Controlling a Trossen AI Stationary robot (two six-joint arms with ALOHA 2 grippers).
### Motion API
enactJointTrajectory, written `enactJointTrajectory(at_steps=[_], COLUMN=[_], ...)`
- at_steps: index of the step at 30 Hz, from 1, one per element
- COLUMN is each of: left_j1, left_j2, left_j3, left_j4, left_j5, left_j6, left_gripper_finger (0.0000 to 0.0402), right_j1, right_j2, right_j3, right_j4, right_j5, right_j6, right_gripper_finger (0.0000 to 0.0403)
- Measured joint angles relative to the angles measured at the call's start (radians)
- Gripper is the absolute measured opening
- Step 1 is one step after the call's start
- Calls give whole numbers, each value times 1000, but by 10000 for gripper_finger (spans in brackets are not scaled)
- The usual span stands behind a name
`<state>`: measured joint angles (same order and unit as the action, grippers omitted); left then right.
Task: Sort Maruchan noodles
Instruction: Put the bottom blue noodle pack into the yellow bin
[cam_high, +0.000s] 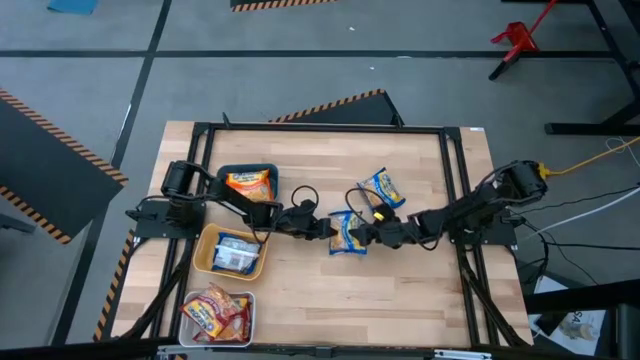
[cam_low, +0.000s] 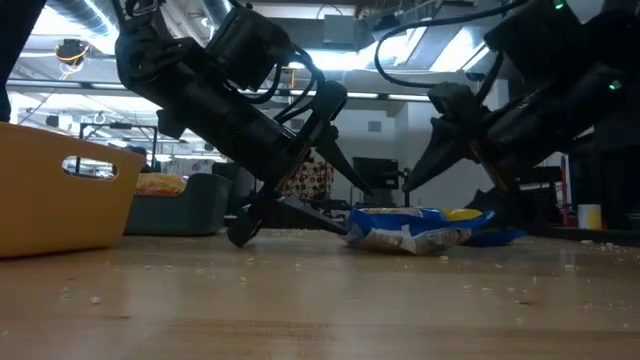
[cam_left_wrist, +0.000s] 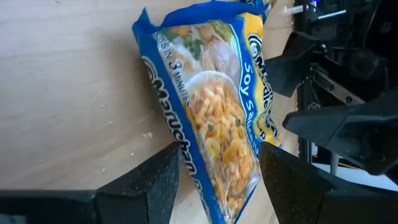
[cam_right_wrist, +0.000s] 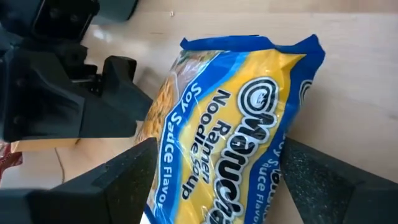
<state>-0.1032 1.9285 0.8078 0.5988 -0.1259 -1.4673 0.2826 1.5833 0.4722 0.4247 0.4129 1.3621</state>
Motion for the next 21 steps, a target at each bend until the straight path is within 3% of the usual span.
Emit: enactJointTrajectory(at_steps=[5,10,21], left_j1=[0,-7,-29], left_j2=[0,-2,-1], left_j3=[0,1,0], left_j4=[-8,-70,-93], left_j5=[-11,52,-21], left_j6=[0,-4,-52], left_gripper_finger=[210,210,210], right_j1=[-17,-15,-15], right_j2=[0,0,5], right_j3=[25,36,36], right_j4=[-2,-11,-5], right_j5=[-31,-47,-56], right_j6=[-38,-61,-60], right_gripper_finger=[316,316,316])
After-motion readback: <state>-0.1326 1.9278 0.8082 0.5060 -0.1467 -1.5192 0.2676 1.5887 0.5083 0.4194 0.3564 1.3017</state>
